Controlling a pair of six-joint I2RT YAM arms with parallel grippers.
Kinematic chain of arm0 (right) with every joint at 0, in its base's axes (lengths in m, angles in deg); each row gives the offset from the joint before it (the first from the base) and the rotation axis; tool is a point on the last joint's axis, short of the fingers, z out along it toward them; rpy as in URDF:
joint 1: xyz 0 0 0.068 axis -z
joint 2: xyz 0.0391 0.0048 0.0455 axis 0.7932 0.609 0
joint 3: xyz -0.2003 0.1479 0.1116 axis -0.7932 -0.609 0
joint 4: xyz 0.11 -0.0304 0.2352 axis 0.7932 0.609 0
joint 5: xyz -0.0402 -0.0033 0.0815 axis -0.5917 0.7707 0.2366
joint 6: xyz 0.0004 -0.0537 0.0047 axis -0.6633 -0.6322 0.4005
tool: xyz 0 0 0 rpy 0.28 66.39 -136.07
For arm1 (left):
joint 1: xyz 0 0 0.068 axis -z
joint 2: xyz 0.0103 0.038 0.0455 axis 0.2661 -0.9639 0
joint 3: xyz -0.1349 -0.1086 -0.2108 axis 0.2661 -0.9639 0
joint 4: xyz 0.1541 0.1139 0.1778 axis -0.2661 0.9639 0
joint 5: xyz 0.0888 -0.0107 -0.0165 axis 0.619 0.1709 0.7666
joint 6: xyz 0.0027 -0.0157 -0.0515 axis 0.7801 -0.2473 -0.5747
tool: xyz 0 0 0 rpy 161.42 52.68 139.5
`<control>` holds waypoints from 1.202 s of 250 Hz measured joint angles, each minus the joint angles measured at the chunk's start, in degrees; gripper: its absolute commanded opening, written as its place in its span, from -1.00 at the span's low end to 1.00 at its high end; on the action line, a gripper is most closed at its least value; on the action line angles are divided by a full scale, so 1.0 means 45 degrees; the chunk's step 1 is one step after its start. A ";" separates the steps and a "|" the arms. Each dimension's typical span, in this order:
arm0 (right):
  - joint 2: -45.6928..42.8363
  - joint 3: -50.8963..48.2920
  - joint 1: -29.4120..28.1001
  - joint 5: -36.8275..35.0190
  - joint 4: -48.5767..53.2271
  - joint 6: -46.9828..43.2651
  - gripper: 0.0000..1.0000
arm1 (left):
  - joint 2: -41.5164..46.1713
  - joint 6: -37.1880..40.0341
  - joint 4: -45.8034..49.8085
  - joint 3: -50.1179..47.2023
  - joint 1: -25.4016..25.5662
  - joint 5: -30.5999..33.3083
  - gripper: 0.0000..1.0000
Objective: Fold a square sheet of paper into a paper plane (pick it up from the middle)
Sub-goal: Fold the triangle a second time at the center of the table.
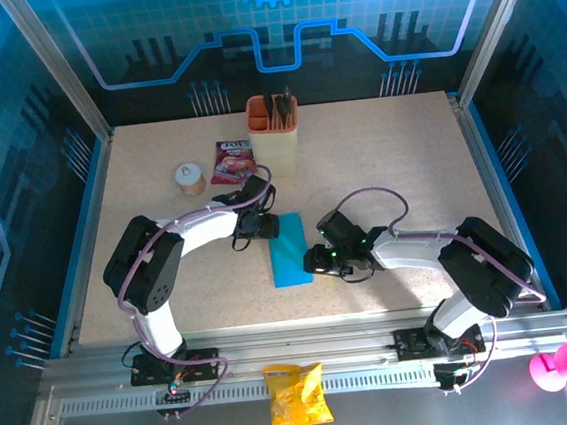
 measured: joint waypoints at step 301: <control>0.1375 0.0860 0.0364 0.1219 -0.1481 0.0136 -0.35 | -0.0034 0.0000 -0.0563 -0.0413 -0.0102 -0.0155 0.21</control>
